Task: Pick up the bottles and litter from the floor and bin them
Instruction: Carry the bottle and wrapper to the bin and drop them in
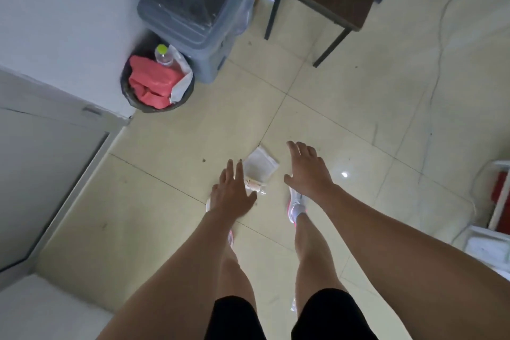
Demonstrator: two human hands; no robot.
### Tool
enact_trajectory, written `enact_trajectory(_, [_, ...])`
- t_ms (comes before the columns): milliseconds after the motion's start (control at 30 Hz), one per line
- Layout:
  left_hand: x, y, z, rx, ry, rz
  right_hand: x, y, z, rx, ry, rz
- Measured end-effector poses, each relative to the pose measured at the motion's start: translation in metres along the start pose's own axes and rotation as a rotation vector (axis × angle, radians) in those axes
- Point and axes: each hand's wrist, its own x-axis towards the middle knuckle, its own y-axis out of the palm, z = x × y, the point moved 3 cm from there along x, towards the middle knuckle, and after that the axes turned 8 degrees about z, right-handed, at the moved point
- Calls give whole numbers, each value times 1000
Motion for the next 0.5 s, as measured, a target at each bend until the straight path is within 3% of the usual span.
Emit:
enact_trajectory(167, [86,67,15,-145,-89,37,104,51,-19,-266,-186,82])
enact_trajectory(300, [177,145,34,-609,-368,48,203,124,-32,-446,-331,117])
enact_trajectory(500, [334,256,52,-1147,-601,-53,338,247,-46,-404,-379,93])
